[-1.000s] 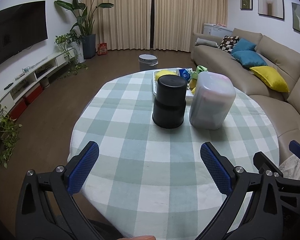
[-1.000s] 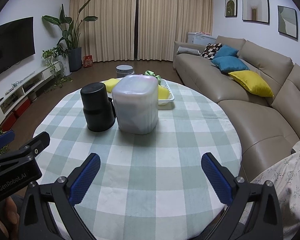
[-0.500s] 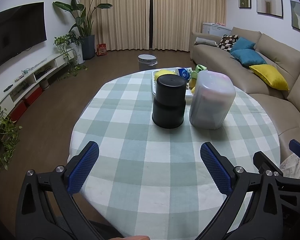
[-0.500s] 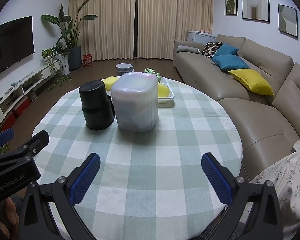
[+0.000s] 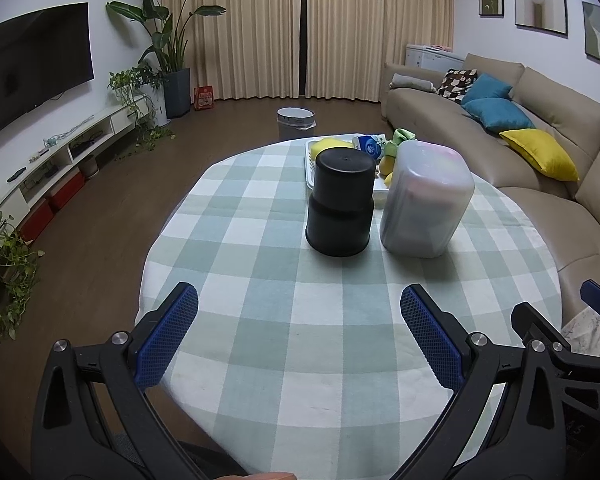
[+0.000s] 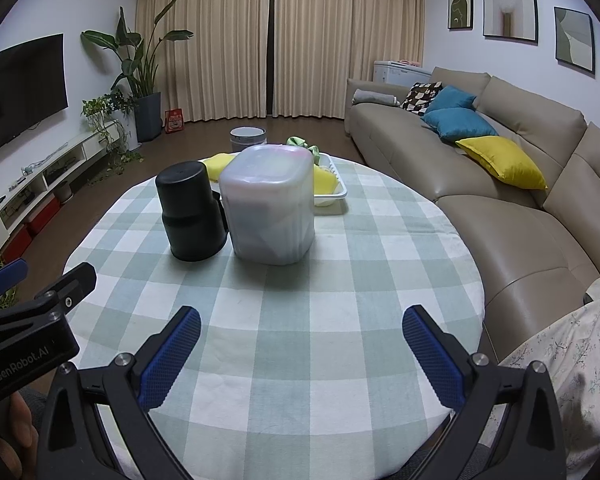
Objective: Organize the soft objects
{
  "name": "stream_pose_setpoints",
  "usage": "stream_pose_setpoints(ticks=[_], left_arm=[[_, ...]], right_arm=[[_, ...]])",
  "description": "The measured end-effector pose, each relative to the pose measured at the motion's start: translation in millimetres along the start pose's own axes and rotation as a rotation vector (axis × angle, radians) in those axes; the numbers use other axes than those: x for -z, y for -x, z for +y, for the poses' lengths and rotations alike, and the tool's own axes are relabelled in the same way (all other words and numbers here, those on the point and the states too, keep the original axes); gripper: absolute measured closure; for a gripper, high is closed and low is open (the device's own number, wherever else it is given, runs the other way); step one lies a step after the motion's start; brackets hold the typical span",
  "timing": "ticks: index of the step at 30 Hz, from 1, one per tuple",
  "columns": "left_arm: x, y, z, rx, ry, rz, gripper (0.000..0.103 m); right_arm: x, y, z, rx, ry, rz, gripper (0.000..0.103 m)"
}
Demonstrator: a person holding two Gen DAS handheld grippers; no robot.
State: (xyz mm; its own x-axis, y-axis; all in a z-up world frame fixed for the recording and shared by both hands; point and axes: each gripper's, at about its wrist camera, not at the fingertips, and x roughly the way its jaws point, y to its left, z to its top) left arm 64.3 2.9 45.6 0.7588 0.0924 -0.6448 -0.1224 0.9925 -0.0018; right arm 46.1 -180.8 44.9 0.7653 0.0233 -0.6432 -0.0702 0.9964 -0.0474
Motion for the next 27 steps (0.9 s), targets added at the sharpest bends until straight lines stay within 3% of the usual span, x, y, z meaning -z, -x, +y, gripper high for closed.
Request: stream_pose_setpoints(ticks=[27], left_arm=[[-2.7,-3.2,3.8,-0.001,-0.011,0.002,0.0]], right_arm=[[-1.2,0.5,-0.8,-0.001,-0.001,0.002,0.0]])
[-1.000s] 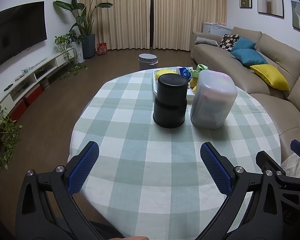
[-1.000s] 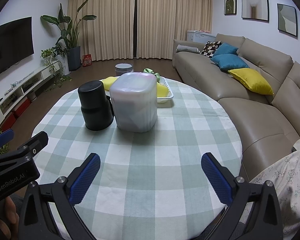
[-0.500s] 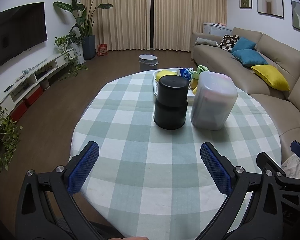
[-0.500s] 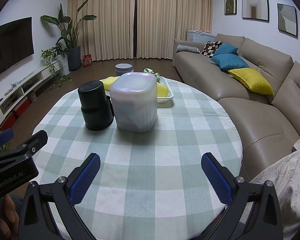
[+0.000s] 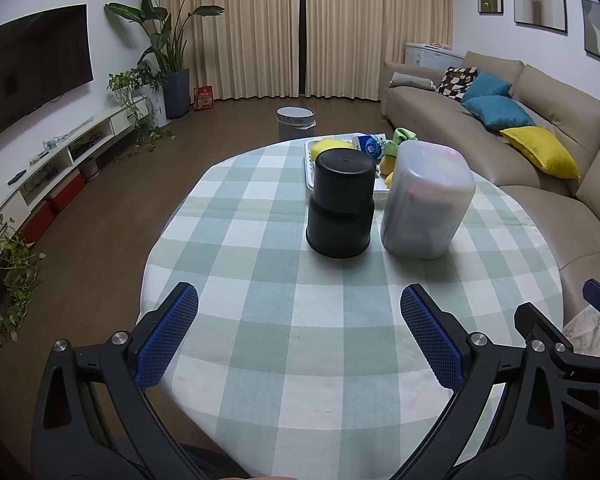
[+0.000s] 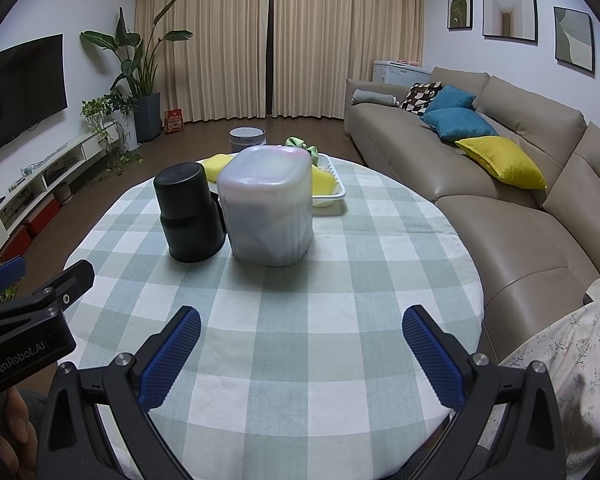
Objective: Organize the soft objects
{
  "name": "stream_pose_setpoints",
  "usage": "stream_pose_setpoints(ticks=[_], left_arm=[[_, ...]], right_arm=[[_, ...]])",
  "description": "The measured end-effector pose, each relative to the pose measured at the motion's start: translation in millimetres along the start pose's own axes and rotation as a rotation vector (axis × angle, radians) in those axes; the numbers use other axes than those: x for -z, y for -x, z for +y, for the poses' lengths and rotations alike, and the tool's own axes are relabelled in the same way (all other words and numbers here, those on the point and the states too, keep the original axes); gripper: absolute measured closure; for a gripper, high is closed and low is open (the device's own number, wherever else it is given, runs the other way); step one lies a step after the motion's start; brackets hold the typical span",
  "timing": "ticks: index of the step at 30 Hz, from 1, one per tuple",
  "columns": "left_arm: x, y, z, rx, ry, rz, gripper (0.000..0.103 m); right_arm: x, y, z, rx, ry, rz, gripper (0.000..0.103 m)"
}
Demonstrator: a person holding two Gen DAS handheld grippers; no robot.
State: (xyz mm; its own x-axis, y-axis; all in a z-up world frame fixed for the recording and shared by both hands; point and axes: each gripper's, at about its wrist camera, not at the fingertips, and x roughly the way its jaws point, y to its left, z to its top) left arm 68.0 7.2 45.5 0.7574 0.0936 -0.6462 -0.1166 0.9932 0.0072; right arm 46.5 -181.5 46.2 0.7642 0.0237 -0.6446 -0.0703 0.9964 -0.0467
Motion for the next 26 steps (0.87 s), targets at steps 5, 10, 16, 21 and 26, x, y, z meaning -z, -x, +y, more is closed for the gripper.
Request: stream_pose_setpoints(ticks=[5,10,16,21,26], left_arm=[[0.5,0.5,0.2,-0.004,-0.001,-0.008,0.0],[0.3,1.7,-0.6,-0.006,-0.007,-0.017,0.0],[-0.6,3.4,0.2,-0.004,-0.005,-0.022,0.0],[-1.3,5.5,1.9,-0.003,0.0,-0.028,0.0],[-1.4,7.1,2.1,-0.006,-0.003,-0.031,0.0]], right_arm=[[-0.1,-0.2,-0.3,-0.001,0.0,0.002,0.0],[0.3,0.0,-1.4,0.0,0.005,0.004,0.0],[0.4,0.0,-1.7,0.002,0.006,0.004,0.0],[0.0,-0.2,-0.9,0.001,0.006,0.005,0.0],[-0.2,-0.1,-0.8,0.002,0.006,0.005,0.0]])
